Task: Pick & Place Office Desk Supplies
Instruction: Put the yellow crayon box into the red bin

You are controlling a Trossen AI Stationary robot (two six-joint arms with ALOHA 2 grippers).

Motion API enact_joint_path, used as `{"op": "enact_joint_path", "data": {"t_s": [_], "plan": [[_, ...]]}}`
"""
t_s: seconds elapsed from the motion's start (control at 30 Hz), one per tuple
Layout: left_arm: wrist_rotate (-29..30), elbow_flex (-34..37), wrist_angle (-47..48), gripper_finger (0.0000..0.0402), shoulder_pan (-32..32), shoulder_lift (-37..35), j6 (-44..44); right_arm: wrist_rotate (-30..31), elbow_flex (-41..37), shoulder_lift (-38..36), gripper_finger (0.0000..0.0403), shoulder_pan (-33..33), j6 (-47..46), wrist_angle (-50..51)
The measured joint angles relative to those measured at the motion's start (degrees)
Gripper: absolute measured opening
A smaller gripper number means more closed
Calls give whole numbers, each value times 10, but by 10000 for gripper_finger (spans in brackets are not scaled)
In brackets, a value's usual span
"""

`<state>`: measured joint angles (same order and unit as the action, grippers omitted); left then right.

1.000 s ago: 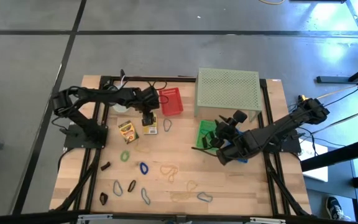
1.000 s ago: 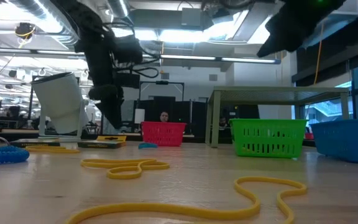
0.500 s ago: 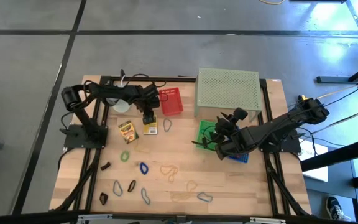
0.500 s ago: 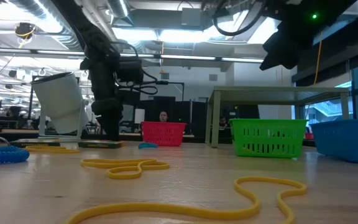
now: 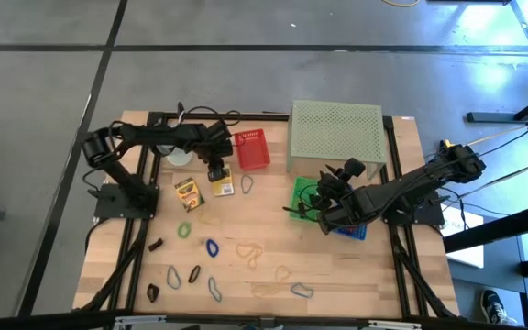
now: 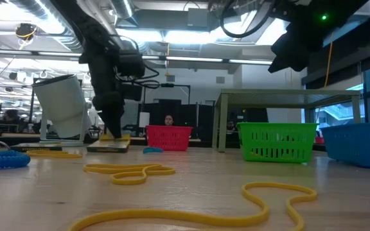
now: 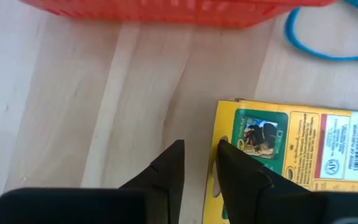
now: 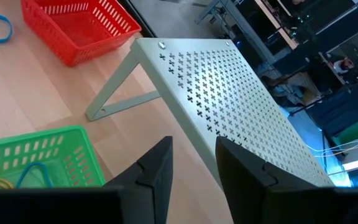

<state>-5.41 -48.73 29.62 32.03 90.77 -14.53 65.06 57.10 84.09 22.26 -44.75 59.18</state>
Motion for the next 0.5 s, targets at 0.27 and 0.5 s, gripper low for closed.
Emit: {"op": "enact_joint_path", "data": {"t_s": [0.27,0.5], "plan": [[0,0,22,97,0,1,-10,0,0,0,123,0,0,0],[3,0,21,16,-7,1,-35,0,0,0,123,0,0,0]]}}
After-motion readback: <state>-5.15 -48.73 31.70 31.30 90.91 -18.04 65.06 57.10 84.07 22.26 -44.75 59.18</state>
